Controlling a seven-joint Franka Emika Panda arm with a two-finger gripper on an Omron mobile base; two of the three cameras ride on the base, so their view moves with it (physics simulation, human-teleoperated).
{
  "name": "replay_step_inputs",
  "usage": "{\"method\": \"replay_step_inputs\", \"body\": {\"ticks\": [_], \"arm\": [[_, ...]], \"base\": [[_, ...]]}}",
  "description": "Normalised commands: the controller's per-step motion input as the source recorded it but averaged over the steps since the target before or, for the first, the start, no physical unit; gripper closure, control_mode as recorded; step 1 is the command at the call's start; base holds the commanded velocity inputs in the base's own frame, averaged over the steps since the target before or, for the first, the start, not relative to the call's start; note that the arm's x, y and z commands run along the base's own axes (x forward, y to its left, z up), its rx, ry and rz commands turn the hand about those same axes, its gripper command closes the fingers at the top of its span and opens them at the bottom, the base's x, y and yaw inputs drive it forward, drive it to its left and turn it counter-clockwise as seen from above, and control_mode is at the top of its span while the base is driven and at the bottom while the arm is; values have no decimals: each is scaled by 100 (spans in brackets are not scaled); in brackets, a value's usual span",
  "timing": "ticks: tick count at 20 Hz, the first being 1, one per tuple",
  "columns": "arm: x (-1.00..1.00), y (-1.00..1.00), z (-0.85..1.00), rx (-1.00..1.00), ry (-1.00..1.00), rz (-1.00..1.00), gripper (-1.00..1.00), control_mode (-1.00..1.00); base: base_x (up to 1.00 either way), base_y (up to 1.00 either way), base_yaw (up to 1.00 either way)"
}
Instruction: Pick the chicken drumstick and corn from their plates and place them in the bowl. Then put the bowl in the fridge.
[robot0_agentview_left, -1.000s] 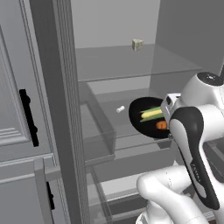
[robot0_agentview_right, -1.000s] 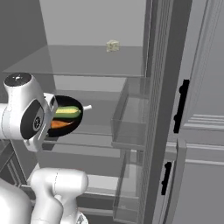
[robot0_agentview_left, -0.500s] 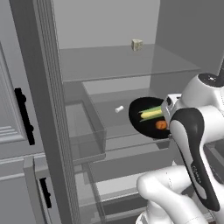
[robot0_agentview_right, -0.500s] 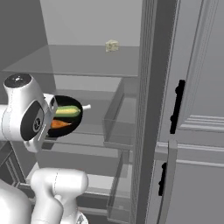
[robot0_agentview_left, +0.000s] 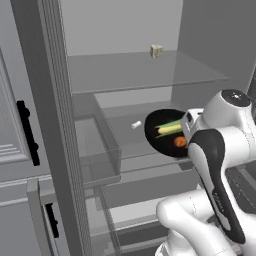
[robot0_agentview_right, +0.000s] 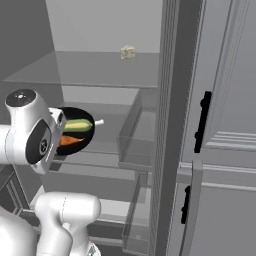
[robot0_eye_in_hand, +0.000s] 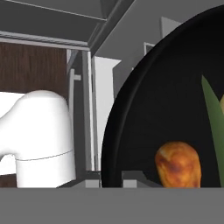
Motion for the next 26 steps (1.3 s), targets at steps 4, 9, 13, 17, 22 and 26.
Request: {"method": "replay_step_inputs", "body": {"ticks": [4,9,13,17,22,26], "arm": [[60,7,-51,0,-3,0,100,-100],[76,0,-34,0,1,0,100,-100],[98,-2,-14,0,8,-2,100,-100],[100,-10,-14,0,9,-6,100,-100],[87,-25,-29,0,2,-2,100,-100],[59,-31,-32,0,5,-3,100,-100]], "base": [[0,0,0],[0,0,0],[0,0,0],[0,0,0],[0,0,0],[0,0,0]]}}
